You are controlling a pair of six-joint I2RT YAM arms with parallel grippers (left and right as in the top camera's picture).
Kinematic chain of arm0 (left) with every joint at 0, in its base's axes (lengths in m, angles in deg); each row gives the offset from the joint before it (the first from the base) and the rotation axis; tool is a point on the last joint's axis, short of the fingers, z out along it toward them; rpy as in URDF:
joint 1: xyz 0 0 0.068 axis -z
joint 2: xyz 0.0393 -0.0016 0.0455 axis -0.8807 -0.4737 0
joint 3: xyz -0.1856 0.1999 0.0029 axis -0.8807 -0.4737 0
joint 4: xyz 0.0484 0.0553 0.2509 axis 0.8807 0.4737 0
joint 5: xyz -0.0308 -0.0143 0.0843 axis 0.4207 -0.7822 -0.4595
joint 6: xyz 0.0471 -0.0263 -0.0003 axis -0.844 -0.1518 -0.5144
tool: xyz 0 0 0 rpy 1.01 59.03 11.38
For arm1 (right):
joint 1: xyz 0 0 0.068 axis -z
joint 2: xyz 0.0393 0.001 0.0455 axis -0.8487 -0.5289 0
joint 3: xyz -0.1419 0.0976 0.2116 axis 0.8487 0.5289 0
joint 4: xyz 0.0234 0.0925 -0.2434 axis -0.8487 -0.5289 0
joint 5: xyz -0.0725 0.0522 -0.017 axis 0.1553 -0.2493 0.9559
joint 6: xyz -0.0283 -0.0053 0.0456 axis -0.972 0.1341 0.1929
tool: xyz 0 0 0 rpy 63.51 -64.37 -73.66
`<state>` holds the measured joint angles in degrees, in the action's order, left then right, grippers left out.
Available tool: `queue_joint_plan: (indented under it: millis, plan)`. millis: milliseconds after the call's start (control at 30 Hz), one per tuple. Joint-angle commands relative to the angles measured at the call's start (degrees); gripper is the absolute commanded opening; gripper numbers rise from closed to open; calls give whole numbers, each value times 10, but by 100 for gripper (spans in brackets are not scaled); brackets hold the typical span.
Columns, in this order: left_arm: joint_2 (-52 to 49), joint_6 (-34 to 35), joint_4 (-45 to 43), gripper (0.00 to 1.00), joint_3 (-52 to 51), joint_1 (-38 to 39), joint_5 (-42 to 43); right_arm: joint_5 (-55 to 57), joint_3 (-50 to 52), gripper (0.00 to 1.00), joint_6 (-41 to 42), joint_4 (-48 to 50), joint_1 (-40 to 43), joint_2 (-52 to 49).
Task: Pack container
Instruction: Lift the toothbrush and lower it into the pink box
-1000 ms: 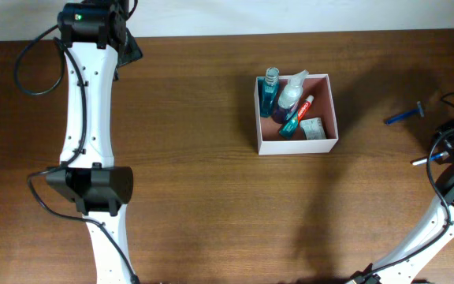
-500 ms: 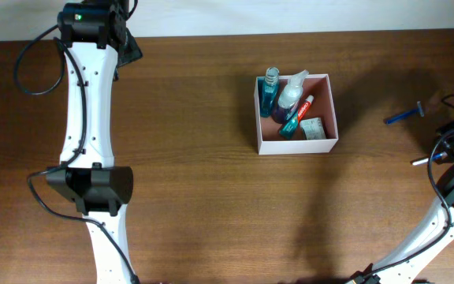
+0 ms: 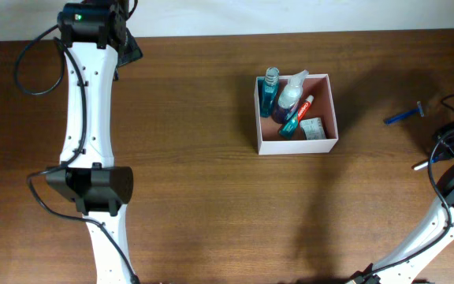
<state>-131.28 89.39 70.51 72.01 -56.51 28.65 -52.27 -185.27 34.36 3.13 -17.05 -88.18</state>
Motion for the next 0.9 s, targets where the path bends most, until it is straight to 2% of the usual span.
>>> queue_joint_plan:
  millis: [0,200,433,600,867]
  plan:
    - [-6,7,1,99,-1,-1,-8,-40,23,4,1,2,-2,-8]
    - [-6,7,1,99,-1,-1,-8,-75,-26,4,-47,-39,-13,16]
    - [-6,7,1,99,-1,-1,-8,-96,-172,4,-92,-156,-68,18]
    - [-6,7,1,99,-1,-1,-8,-97,-298,4,-92,-223,-143,18]
    - [-6,7,1,99,-1,-1,-8,-120,-318,4,-120,-224,-248,25]
